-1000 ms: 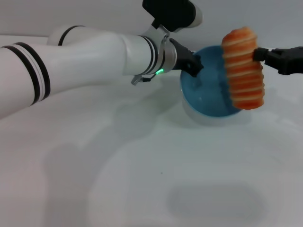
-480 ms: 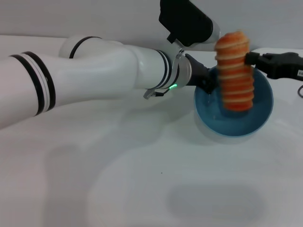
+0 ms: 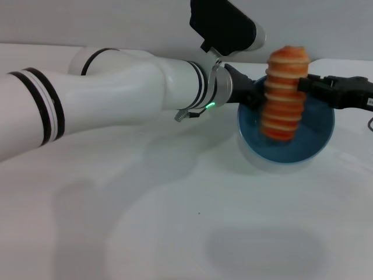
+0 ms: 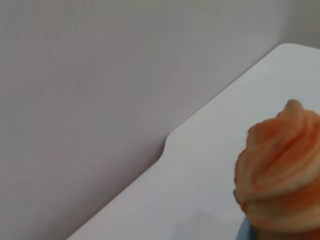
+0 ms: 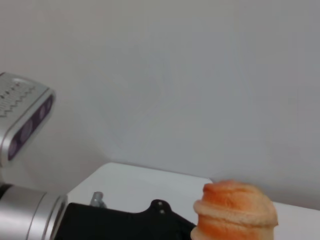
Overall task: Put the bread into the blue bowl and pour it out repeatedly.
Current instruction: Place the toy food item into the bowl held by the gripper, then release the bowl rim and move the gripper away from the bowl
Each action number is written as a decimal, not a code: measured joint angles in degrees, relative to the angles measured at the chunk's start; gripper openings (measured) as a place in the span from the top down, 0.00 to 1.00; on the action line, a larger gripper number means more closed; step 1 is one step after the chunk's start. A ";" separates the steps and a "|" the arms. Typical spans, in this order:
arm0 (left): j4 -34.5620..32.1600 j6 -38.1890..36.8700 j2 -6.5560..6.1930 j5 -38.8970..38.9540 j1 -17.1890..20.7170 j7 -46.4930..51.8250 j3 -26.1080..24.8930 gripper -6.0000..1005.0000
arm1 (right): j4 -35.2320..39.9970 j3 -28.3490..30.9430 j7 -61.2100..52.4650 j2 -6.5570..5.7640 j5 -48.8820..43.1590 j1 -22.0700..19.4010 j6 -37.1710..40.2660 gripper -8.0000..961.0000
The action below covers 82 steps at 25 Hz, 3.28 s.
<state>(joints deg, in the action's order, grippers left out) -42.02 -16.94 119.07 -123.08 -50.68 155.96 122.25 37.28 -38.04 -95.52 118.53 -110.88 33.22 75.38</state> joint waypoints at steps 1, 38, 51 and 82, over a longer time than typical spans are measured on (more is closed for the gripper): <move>0.04 0.53 0.03 0.03 0.17 0.01 0.08 0.99 | 0.07 0.02 0.01 -0.01 0.85 -0.31 0.00 0.82; 1.37 -7.48 -0.35 2.94 -1.78 2.34 -4.04 0.99 | 4.30 2.39 6.15 0.12 12.20 -7.18 -11.20 0.59; 3.47 -10.41 -0.08 3.11 -1.88 2.41 -4.57 0.99 | 2.88 2.89 6.16 0.07 14.19 -8.09 -11.31 0.59; 6.22 -9.20 0.03 3.46 -1.61 2.40 -3.45 0.99 | -0.21 2.86 6.14 0.24 15.00 -7.91 -10.94 0.59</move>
<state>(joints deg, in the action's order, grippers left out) -35.80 -26.15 119.10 -119.62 -52.29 158.36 118.80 37.07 -35.18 -89.38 118.77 -95.88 25.31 64.44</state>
